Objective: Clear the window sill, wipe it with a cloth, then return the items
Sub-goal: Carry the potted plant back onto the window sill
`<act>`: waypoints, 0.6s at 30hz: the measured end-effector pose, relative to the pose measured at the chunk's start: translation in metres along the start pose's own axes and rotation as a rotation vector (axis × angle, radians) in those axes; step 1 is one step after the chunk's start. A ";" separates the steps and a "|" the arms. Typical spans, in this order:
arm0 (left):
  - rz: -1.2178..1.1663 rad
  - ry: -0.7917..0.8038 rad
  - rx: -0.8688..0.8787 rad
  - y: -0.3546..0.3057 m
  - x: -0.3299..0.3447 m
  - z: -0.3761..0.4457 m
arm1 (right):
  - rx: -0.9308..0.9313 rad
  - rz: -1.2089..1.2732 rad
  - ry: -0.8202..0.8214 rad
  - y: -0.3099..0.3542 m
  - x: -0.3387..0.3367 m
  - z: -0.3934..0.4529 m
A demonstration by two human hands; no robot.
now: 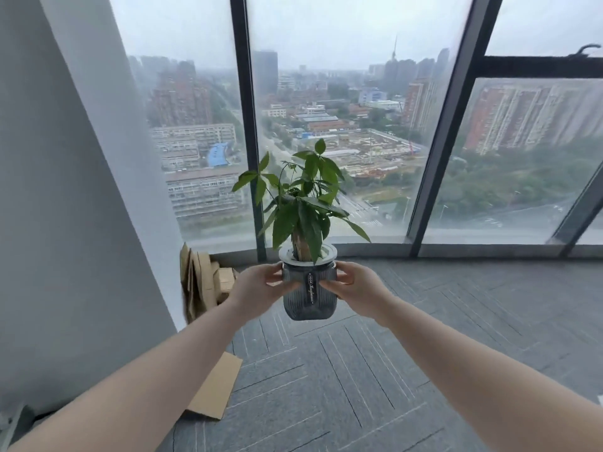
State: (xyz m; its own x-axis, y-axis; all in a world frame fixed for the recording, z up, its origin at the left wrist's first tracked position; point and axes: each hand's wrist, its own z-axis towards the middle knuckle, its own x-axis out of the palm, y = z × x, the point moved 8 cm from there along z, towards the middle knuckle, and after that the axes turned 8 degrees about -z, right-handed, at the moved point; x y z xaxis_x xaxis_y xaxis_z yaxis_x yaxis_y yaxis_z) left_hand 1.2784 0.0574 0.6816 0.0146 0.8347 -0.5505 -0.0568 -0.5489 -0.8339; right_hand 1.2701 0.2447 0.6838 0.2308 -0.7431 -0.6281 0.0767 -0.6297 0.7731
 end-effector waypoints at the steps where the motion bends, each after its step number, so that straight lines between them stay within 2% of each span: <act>1: 0.010 0.015 0.005 -0.003 0.009 0.023 | 0.008 0.002 -0.012 -0.009 -0.011 0.015; 5: 0.022 0.058 0.013 -0.011 0.044 0.113 | 0.022 -0.005 -0.042 -0.047 -0.050 0.089; 18: 0.120 0.039 -0.044 -0.058 0.120 0.414 | -0.014 -0.025 -0.056 -0.140 -0.193 0.362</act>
State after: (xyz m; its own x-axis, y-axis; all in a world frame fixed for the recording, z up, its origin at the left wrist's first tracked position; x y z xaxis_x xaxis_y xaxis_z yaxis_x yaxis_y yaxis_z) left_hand 0.8700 0.2071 0.6804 0.0494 0.7610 -0.6469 -0.0162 -0.6470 -0.7623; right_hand 0.8633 0.3939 0.6650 0.1744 -0.7385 -0.6513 0.0956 -0.6456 0.7577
